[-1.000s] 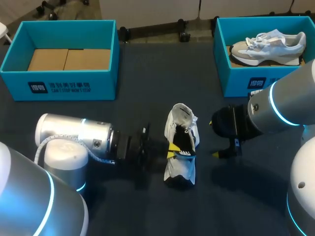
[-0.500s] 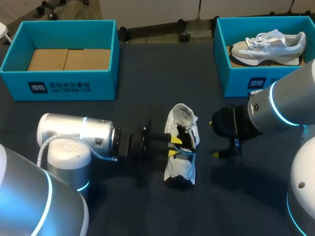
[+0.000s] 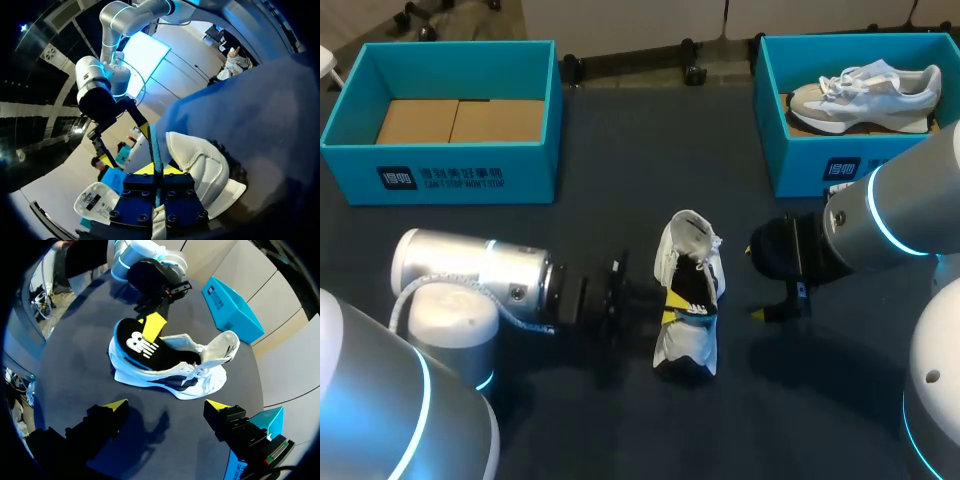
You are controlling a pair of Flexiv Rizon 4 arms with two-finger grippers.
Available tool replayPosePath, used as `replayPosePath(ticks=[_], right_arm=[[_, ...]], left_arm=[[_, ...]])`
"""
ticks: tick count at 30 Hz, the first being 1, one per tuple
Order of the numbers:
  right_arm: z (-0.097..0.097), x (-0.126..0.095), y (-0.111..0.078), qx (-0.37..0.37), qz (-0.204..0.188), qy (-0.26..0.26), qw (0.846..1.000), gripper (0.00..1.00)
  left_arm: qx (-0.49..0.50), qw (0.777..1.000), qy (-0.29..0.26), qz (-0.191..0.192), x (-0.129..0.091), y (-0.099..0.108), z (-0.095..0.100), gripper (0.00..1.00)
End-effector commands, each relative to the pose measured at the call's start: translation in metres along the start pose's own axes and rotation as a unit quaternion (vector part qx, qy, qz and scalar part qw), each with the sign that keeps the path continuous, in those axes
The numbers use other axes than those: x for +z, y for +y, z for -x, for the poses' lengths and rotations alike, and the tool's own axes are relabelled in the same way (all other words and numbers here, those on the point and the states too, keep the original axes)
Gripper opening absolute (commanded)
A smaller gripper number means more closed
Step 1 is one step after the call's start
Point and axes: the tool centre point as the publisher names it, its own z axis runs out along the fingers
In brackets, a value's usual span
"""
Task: Take the shoe out of the shoebox, open the shoe tongue, remove and reinsert the insole, then place the shoe into the shoebox
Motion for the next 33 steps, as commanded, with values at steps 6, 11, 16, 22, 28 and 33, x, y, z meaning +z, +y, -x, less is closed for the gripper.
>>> replayPosePath(ticks=[6, 11, 16, 22, 28, 33], right_arm=[[-0.002, -0.001, -0.001, -0.001, 0.001, -0.001, 1.000, 1.00], [-0.002, -0.001, -0.001, -0.001, 0.001, -0.001, 1.000, 1.00], [-0.002, -0.001, -0.001, -0.001, 0.001, -0.001, 1.000, 1.00], [-0.002, -0.001, -0.001, -0.001, 0.001, -0.001, 1.000, 1.00], [-0.002, -0.001, -0.001, -0.001, 0.001, -0.001, 1.000, 1.00], [-0.002, -0.001, -0.001, -0.001, 0.001, -0.001, 1.000, 1.00]], left_arm=[[0.011, 1.000, 0.018, 0.016, 0.002, 0.018, 0.003, 0.00], [0.010, 0.999, 0.019, 0.025, 0.000, 0.027, 0.004, 0.00], [0.006, 1.000, 0.011, 0.027, -0.003, 0.021, 0.005, 0.34], [0.009, 1.000, 0.002, 0.015, -0.004, 0.003, 0.009, 0.39], [0.012, 1.000, 0.003, 0.003, 0.002, -0.007, 0.009, 0.18], [0.008, 1.000, 0.013, -0.004, 0.009, -0.005, 0.006, 0.00]])
